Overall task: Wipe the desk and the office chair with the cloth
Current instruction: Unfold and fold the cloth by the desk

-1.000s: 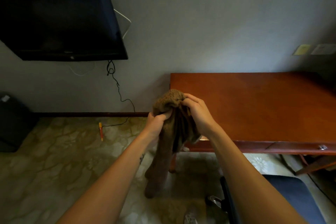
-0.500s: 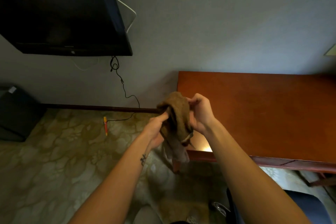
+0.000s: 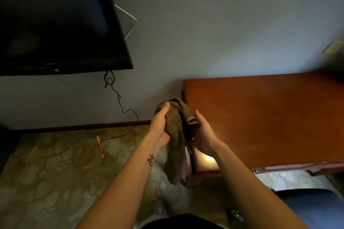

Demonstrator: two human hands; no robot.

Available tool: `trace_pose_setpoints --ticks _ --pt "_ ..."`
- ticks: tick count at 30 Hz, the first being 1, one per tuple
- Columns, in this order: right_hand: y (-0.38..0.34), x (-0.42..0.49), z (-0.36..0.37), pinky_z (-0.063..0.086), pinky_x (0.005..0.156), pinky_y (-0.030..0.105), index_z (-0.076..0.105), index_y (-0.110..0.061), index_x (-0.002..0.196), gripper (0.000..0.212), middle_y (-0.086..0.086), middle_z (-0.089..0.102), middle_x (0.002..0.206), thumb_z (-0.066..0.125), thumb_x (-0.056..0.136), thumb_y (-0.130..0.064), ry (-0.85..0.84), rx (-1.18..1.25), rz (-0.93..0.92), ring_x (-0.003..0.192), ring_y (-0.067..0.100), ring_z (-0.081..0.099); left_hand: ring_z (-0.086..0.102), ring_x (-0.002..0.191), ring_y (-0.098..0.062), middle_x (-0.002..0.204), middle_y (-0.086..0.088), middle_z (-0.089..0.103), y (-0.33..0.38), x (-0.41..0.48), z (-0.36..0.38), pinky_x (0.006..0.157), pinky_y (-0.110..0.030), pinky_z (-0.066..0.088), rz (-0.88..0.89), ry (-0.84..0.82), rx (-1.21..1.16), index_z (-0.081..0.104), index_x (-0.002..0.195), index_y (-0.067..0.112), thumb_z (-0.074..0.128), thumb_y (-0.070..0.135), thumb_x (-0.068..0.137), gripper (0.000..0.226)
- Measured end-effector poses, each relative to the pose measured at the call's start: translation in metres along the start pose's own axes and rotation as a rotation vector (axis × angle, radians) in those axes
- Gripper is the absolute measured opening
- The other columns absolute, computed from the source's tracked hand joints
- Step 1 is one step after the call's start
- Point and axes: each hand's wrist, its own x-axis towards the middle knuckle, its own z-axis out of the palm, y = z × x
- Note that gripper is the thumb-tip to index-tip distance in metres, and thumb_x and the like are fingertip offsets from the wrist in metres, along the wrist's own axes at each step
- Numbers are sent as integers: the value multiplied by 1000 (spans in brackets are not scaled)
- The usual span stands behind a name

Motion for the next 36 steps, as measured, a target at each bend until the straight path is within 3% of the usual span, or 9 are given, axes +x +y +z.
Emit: trace_pose_setpoints --ticks 4,8,14,18,22,25,29,32,36 --pt "4 11 35 45 108 42 62 -10 133 52 10 67 130 48 101 -48 -25 77 -98 125 26 61 64 118 -37 130 -21 65 27 12 -27 100 -52 52 -6 -22 -16 55 140 9 60 42 97 54" --pt "2 19 66 56 81 25 67 -4 117 24 10 74 114 60 99 -19 54 -161 -123 106 21 71 63 120 -36 131 -19 65 47 15 -46 105 -54 47 4 -27 -28 55 140 9 59 38 97 52" --pt "-4 27 81 50 58 12 66 -7 113 25 -4 73 88 49 106 -24 141 -268 -192 76 1 69 63 118 -36 126 -23 66 78 13 -61 96 -46 52 69 -33 22 58 134 1 43 17 101 40" --pt "-14 31 81 54 82 15 68 -12 116 29 -1 72 108 49 106 -31 230 -347 -317 96 8 67 65 105 -25 113 -9 70 93 8 -72 88 -37 53 190 -7 202 62 122 19 39 -4 92 44" --pt "-19 37 85 56 87 30 71 -16 108 30 2 74 104 47 106 -34 265 -266 -348 102 19 69 54 125 -24 142 -5 56 100 8 -94 101 -41 50 256 111 508 46 150 22 55 11 74 77" --pt "-24 37 85 57 92 35 68 -9 113 31 11 73 108 48 106 -32 222 -101 -323 104 25 70 45 132 -23 147 -1 45 99 5 -103 109 -44 44 308 160 767 33 156 30 59 15 82 80" --pt "-32 38 79 55 81 29 60 0 123 30 9 70 99 57 101 -21 136 76 -261 91 19 69 47 129 -27 146 -2 46 103 10 -112 110 -46 41 324 113 781 18 158 36 62 21 87 85" --pt "-36 38 79 51 88 28 51 -13 136 37 7 66 120 57 99 -9 127 68 -260 107 17 65 44 124 -18 140 7 42 108 12 -113 102 -34 39 300 94 780 14 159 33 60 16 92 84" --pt "-38 39 81 52 91 32 40 -15 149 59 13 57 135 53 95 4 101 -69 -268 119 25 62 57 122 -28 144 -13 50 107 22 -116 104 -43 51 142 63 417 27 157 25 57 8 90 76"
